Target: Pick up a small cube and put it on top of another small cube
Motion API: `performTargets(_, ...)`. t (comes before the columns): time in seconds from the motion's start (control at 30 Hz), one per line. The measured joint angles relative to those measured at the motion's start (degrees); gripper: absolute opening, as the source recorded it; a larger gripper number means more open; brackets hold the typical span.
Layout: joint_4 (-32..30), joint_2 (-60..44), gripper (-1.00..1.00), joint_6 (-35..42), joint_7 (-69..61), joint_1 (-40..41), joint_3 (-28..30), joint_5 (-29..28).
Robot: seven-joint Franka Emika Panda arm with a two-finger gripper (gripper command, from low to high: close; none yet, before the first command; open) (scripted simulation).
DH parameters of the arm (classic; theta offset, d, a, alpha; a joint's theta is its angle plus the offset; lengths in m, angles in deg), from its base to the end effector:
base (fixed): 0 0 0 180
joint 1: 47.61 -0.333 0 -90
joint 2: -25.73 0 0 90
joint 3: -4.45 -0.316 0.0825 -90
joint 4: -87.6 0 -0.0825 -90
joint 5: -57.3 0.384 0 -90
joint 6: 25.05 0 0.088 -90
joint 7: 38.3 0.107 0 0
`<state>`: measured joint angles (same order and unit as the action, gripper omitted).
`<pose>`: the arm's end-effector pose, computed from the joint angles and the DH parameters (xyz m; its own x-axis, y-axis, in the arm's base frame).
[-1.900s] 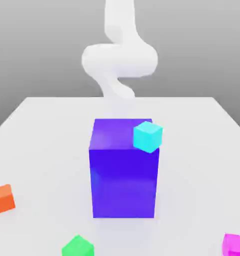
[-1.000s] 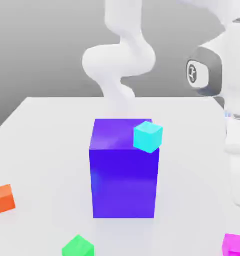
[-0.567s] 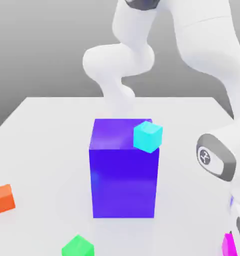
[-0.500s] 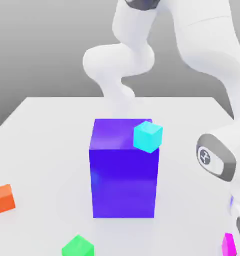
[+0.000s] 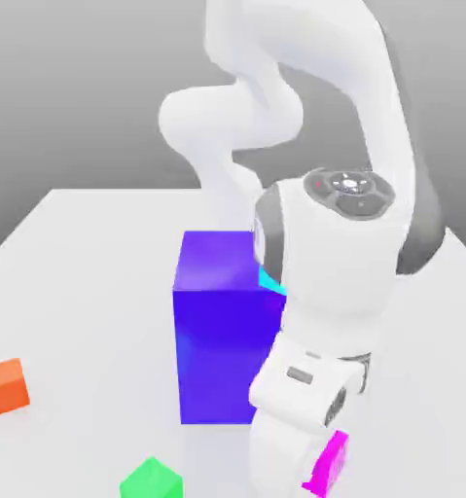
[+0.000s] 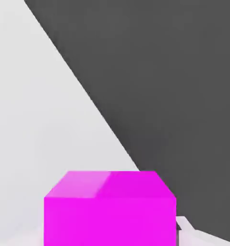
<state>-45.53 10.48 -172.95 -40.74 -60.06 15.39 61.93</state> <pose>0.5218 0.0105 0.2273 1.0000 0.0069 -0.0021 0.0069 -1.0000 0.0071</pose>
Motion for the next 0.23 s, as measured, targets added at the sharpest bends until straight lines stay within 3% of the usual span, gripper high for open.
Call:
performTargets(0.1, -0.63, -3.08, -1.00, -3.38, -0.85, 5.38, 2.44, 4.12)
performTargets(0.13, -0.54, -5.06, 1.00, -5.15, -1.49, 6.88, 2.21, 5.54)
performTargets(0.23, -0.54, -5.06, 1.00, -5.15, -1.49, 6.88, 2.21, 5.54)
